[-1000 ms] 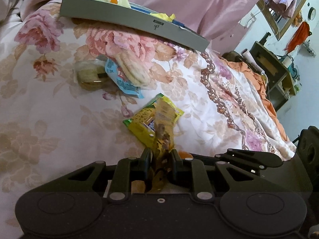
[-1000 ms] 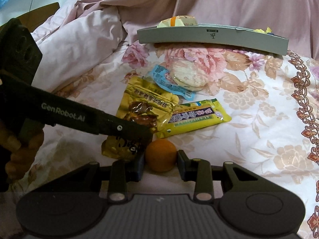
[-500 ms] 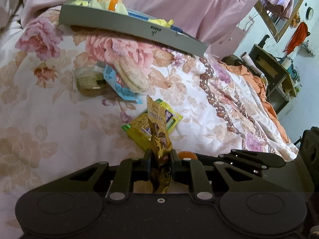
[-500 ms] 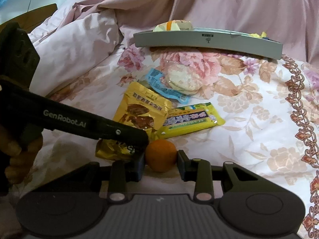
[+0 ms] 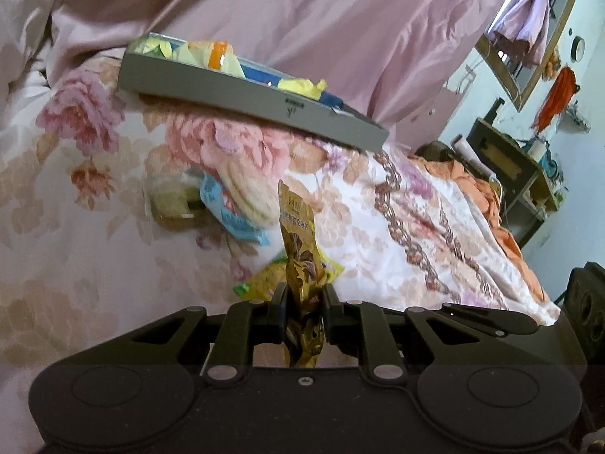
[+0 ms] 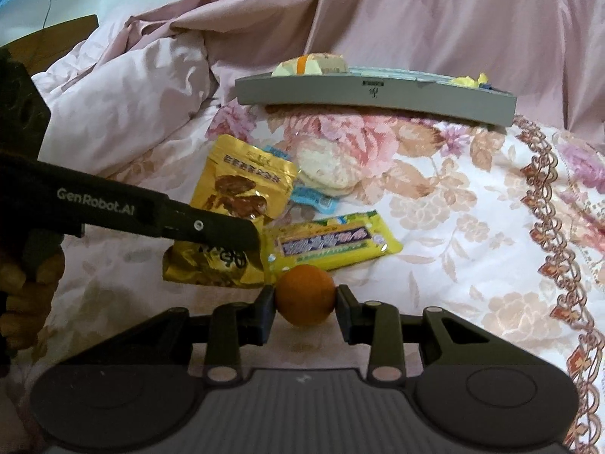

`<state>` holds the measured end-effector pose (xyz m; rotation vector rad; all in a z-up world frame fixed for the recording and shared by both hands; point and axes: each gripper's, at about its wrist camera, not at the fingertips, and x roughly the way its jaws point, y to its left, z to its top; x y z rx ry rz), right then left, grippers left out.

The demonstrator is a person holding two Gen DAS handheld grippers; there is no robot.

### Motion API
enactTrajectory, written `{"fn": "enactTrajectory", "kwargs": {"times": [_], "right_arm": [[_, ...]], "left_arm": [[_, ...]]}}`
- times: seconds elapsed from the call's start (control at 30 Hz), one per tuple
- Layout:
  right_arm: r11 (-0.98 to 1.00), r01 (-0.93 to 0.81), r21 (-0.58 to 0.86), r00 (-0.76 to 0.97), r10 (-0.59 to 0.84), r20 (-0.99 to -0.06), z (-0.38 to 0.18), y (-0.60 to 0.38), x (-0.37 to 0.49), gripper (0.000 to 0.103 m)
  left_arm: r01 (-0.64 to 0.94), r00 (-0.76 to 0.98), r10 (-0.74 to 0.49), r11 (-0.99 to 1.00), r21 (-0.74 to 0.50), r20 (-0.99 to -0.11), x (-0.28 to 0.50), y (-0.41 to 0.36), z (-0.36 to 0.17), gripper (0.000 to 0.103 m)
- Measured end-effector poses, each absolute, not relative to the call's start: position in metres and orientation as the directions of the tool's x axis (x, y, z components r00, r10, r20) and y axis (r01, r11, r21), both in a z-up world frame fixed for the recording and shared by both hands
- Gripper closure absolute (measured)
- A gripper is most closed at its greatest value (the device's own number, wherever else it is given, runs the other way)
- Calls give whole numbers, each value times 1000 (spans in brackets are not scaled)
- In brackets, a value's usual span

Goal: Organize snacks
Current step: 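Lift chip bag and tangerine and carry both over the grey tray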

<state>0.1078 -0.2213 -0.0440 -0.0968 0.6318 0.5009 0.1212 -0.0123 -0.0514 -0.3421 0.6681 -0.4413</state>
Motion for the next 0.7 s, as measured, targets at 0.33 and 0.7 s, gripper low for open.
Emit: {"fn": "enactTrajectory", "kwargs": {"times": [0.33, 0.7], "right_arm": [[886, -454, 96, 733, 433, -524, -25, -232, 137, 65], [904, -425, 47, 811, 404, -423, 25, -260, 196, 65]], "left_arm": [[278, 746, -488, 847, -453, -454, 158, -9, -13, 84], [288, 820, -441, 869, -403, -365, 238, -13, 51, 84]]}}
